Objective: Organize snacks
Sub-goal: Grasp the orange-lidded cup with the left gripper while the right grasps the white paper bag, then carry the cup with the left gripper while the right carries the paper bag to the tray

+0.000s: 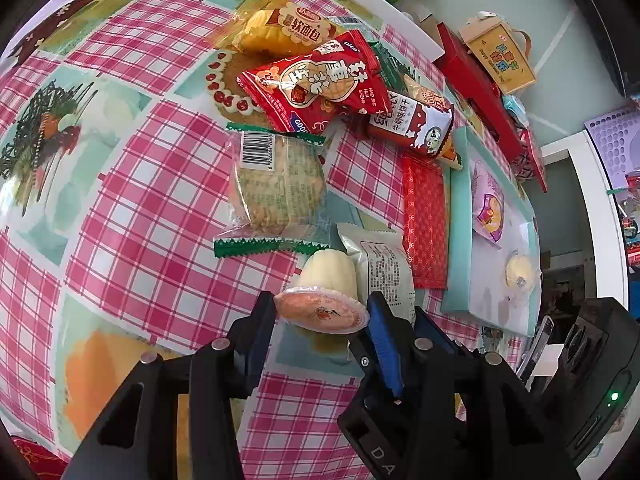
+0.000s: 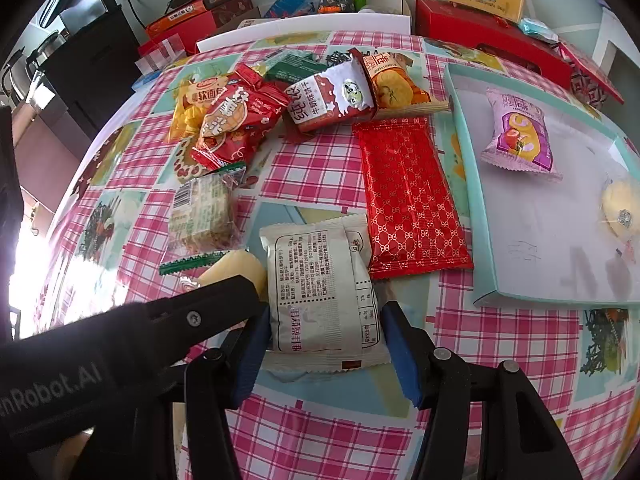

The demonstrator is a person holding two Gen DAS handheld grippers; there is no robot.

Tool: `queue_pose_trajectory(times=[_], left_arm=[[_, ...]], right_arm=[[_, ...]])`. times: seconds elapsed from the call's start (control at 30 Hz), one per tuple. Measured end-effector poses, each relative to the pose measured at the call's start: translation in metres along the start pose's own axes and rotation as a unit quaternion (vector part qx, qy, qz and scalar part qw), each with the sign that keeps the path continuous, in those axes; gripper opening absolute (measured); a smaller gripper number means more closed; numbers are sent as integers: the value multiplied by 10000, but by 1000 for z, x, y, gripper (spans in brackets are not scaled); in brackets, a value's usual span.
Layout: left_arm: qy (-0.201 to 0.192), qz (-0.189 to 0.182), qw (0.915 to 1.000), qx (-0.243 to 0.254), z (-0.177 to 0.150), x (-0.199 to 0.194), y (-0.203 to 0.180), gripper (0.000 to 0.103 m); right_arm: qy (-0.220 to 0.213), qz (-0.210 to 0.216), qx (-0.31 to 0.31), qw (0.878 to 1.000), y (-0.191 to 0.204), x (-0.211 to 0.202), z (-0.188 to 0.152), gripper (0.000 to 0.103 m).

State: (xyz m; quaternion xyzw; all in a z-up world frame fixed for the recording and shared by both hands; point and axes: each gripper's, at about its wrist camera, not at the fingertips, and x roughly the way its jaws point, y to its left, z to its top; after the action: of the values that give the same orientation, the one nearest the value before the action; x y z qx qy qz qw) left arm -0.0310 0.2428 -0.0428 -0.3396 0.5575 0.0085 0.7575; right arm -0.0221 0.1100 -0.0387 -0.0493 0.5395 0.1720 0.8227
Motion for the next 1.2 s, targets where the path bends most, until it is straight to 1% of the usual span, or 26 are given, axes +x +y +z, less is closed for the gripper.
queue_pose_trajectory(times=[0.33, 0.43, 0.7, 0.87, 1.03, 1.2], left_arm=[[-185, 74, 9998, -87, 2, -11, 10, 48], [-255, 74, 9996, -70, 2, -19, 13, 48], [-483, 67, 9988, -4, 5, -32, 11, 48], [-767, 12, 9970, 92, 6, -48, 6, 48], [-1047, 72, 9943, 186, 8, -62, 2, 48], [-1110, 174, 9933, 250, 14, -62, -6, 48]], right_arm=[[-6, 0, -41, 10000, 3, -1, 0, 59], [-25, 49, -60, 10000, 3, -2, 1, 57], [-263, 121, -30, 9996, 3, -19, 3, 55], [-596, 246, 154, 9978, -5, -38, 8, 55], [-809, 211, 312, 9960, -16, -48, 16, 55], [-892, 121, 506, 9947, -30, -52, 24, 55]])
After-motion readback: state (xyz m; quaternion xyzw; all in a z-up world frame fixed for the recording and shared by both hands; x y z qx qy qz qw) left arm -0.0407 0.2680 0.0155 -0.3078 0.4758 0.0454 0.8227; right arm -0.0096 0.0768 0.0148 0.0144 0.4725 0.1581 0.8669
